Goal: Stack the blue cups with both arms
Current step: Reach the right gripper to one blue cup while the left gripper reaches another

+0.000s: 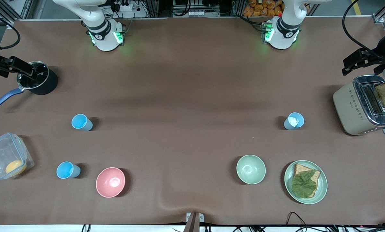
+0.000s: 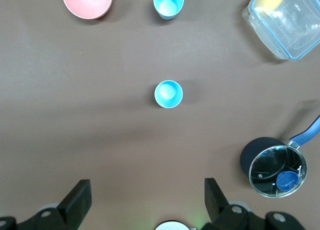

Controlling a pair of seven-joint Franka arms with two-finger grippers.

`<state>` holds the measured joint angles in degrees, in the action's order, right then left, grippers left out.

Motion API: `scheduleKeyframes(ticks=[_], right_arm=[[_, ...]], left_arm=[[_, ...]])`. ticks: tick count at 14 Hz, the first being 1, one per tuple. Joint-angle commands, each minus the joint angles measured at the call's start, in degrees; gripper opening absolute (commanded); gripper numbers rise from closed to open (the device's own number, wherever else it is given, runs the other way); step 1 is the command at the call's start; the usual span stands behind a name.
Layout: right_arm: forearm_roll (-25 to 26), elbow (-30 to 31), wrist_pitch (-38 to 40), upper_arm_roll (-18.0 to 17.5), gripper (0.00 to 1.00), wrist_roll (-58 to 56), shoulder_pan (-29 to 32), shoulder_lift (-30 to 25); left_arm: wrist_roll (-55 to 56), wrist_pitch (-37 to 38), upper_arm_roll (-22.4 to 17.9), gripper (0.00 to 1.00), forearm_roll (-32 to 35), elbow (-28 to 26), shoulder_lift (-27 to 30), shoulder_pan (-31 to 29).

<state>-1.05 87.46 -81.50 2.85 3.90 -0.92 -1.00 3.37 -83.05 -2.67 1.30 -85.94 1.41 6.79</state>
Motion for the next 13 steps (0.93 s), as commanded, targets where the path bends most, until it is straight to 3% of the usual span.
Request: scheduleKeyframes(ticks=[1, 7, 13], right_arm=[[0.1, 0.4, 0.5, -0.3, 1.0, -0.6, 0.7, -0.9], [0.3, 0.3, 0.0, -0.3, 1.0, -0.9, 0.7, -0.2], [0.2, 0.0, -4.4, -0.3, 1.0, -8.6, 5.9, 12.6]], left_arm=[[-1.6, 0.7, -0.4, 1.0, -0.5, 0.2, 0.2, 0.3], [-1.1, -1.7, -0.7, 1.0, -0.9, -1.8, -4.2, -1.1], [-1.0, -23.7, -0.8, 1.0, -0.3, -21.2, -4.1, -1.3]])
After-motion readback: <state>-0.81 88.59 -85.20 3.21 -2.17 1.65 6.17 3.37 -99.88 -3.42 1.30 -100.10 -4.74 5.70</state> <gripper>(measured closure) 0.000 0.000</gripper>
